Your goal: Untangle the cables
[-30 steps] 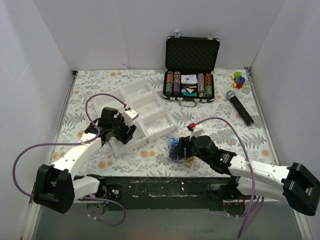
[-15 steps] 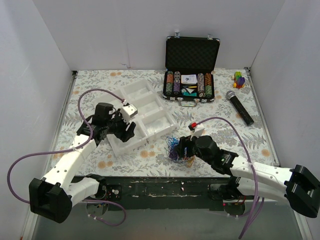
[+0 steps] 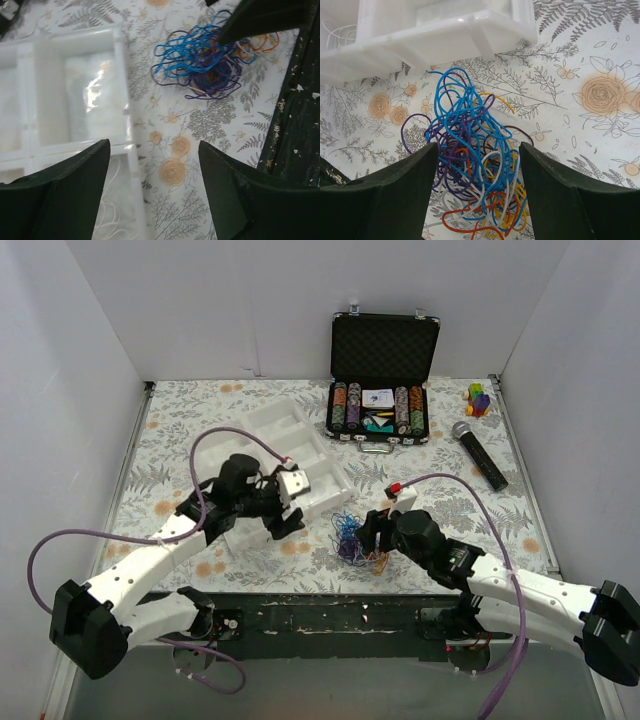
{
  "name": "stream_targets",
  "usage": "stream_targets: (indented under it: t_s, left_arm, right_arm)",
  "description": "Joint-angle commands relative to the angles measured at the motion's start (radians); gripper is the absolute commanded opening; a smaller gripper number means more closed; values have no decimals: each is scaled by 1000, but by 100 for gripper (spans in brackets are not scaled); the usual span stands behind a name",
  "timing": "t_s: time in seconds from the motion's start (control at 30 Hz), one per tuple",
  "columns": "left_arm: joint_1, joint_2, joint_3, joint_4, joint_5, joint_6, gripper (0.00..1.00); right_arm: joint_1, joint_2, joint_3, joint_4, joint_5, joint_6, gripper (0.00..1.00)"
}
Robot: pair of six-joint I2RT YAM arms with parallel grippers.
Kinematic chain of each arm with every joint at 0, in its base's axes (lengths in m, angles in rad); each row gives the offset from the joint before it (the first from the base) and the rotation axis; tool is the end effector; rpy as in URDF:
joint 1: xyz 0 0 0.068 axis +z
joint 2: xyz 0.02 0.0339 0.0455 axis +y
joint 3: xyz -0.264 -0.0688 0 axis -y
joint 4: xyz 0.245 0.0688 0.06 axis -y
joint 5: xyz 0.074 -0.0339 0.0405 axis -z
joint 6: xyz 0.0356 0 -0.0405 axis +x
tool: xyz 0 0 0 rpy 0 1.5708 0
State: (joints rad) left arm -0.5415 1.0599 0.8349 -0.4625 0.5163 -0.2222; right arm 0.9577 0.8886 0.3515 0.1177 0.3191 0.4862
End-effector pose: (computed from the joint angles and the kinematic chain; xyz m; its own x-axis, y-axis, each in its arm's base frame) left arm 0.1831 -0.1306 0.2810 -0.7013 0.1982 -0.6848 0.6363 0.6072 -0.4759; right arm 0.1203 0.1516 0.2007 -0.4930 0.0703 -0.8672 -0.4313 0.8458 0.3138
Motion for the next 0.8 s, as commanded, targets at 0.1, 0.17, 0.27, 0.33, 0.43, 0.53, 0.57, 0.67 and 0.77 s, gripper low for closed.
stream_targets:
  t_s: [0.1,0.17,0.27,0.33,0.43,0.53,0.57,0.67,0.77]
  left_arm:
    - [-219,101,-59,297,-65,82,76]
    - [-247,156,-40,346,-70,127,76]
    - [-282,212,-33,403,-76,255,76]
    - [-290,247,-22,423,-64,311,74]
    - [-299,276,-14,453,-39,375,70]
    - [-319,288,-36,524,-18,449,63]
    - [-325,295,-45,539,-9,470,56]
    - [-350,325,-52,556,21,553,42]
    - [-360,385,-37,562,25,612,42]
  right_arm:
    - [-40,-114,29,-61,18,-3,72]
    - [-48,-138,18,-81,9,11,70]
    - [-53,-174,4,-110,6,28,67]
    - [-53,-194,-5,-116,2,37,66]
    - [-56,-218,-14,-147,-5,43,64]
    - [-57,-244,-25,-158,-6,45,63]
    - [-60,-252,-25,-161,-11,46,63]
    - [-63,-267,-29,-168,-20,52,63]
    - [-66,-275,-32,-167,-31,54,63]
